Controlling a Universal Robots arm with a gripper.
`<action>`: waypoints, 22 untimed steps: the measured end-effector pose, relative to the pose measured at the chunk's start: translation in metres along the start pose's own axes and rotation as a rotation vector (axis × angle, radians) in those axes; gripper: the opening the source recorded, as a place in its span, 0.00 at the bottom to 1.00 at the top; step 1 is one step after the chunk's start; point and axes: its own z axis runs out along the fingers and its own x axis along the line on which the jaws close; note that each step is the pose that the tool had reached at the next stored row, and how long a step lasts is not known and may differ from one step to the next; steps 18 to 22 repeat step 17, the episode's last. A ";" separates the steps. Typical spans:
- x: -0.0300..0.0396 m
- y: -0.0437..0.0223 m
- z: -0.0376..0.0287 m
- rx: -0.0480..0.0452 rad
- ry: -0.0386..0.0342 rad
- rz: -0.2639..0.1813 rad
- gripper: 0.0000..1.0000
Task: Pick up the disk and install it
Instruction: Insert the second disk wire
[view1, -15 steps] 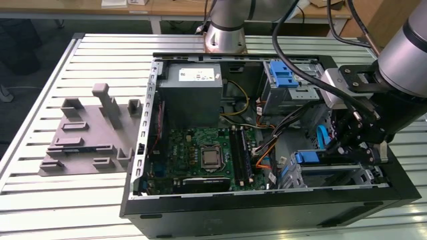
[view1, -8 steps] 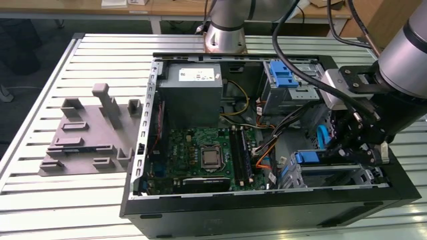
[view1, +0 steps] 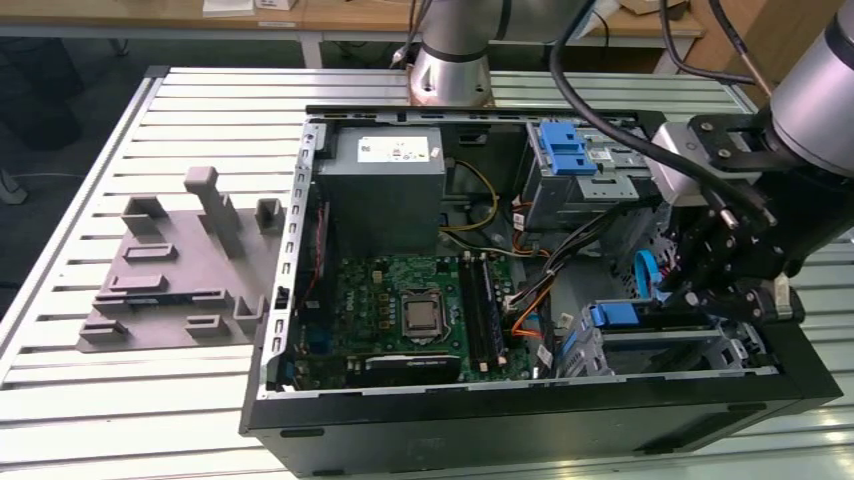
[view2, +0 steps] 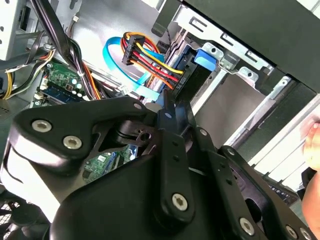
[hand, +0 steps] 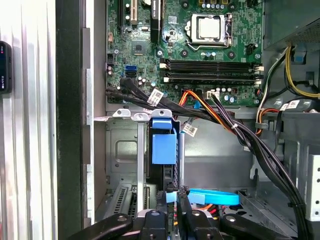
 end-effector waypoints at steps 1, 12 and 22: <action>-0.0001 -0.0001 -0.0019 0.0000 0.0000 0.000 0.23; -0.0003 -0.0001 -0.0044 0.0000 -0.0001 0.000 0.11; -0.0003 -0.0001 -0.0046 0.0000 0.0000 0.000 0.11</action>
